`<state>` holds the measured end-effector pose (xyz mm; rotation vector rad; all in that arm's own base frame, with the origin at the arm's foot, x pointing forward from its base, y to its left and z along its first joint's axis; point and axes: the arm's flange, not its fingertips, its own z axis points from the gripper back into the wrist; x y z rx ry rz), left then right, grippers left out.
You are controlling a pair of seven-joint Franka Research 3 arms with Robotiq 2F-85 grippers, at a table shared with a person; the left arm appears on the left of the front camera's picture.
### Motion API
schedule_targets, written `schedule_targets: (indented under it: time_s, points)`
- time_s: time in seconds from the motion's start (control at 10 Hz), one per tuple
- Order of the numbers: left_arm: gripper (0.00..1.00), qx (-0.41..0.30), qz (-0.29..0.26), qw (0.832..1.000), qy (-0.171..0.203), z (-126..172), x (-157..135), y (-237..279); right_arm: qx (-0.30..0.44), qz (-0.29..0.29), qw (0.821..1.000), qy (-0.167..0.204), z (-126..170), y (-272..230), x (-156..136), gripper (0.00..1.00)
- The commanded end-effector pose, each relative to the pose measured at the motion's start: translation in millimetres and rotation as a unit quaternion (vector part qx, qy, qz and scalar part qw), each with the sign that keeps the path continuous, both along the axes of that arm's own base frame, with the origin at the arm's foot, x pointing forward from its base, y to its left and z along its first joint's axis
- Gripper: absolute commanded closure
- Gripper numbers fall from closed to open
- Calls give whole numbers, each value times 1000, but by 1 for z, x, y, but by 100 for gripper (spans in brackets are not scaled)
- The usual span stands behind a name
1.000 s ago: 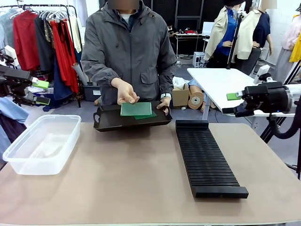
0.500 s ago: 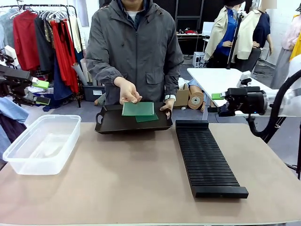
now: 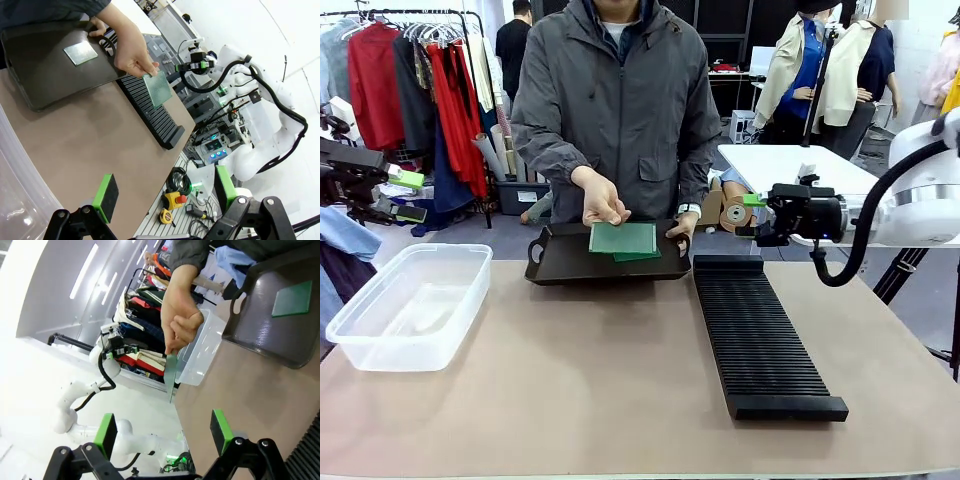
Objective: Sort PCBs into racks and boxes based on the side picked up.
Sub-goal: Pick up the Blank PCB handed by the Human.
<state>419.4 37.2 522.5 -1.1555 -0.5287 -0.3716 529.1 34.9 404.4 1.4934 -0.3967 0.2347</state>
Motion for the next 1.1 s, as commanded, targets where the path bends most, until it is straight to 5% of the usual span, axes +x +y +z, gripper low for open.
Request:
schedule_targets:
  time_s: [0.0,0.4,1.0]
  points:
    - [0,-6,-2,1000,6,2,-2,1,-4,-11,999,37,2,14,26,0]
    - [0,-6,-2,1000,6,2,-2,1,-22,12,996,88,-18,44,56,0]
    - [0,-6,-2,1000,6,2,-2,1,-15,72,991,111,-42,89,71,0]
